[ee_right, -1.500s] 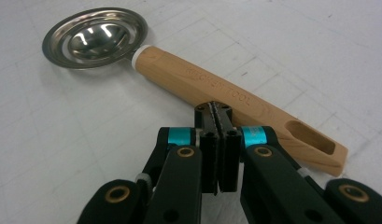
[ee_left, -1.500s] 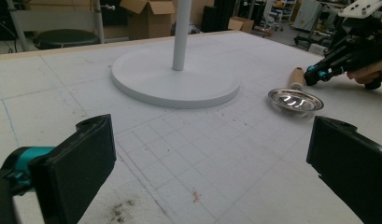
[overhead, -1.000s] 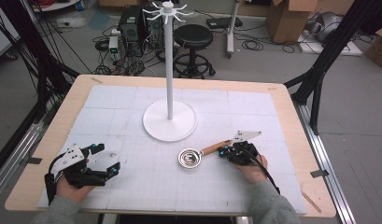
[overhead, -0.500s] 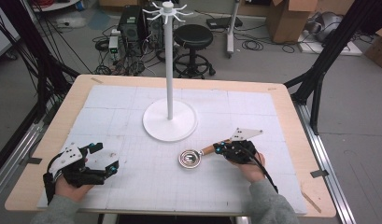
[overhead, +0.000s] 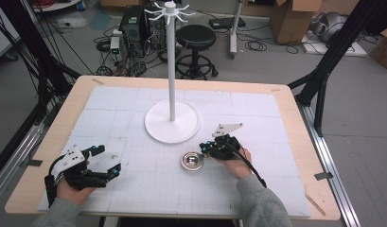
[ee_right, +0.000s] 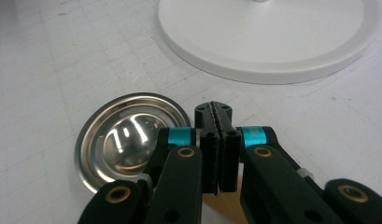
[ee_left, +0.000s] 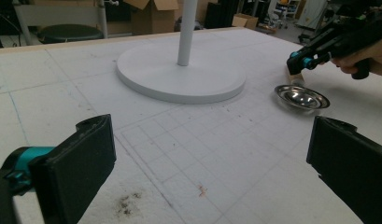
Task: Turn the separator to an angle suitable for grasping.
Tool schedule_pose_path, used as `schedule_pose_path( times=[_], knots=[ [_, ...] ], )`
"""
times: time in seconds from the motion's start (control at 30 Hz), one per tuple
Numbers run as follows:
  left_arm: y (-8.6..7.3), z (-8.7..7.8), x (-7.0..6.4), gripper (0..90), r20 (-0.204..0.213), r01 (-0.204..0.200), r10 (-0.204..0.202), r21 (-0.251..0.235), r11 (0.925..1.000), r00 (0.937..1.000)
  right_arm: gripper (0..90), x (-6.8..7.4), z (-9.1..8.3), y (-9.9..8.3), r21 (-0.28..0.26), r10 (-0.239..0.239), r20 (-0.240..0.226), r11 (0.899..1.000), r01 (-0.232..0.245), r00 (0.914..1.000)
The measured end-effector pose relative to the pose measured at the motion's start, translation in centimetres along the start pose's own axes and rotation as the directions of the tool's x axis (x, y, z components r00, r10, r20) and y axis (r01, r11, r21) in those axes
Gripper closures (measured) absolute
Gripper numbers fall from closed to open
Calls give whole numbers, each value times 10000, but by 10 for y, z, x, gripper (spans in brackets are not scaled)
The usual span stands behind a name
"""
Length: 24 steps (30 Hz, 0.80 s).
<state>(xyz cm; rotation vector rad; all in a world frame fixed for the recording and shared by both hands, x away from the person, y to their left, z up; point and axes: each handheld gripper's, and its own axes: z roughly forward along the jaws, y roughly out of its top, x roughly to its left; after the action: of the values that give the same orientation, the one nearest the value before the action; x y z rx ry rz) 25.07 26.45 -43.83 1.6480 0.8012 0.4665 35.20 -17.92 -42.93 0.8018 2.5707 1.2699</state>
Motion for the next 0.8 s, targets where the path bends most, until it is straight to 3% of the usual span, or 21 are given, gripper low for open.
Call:
schedule_pose_path(
  times=[0.13, 0.4, 0.8],
  knots=[
    [0, 1, -1, 18, 41, -67, 67, 34, 10000, 10000, 900, -2, 9, 4, 543, 237, 166, 9982, -245, 9996],
    [-1, 0, -1, 18, -9, -55, 55, 107, 9999, 10000, 900, -8, 16, 6, 847, 709, 250, 9937, -728, 9972],
    [-2, -1, 1, 17, -12, -31, 31, 150, 9999, 10000, 900, -7, 26, 8, 1308, 623, 440, 9891, -675, 9971]
  ],
)
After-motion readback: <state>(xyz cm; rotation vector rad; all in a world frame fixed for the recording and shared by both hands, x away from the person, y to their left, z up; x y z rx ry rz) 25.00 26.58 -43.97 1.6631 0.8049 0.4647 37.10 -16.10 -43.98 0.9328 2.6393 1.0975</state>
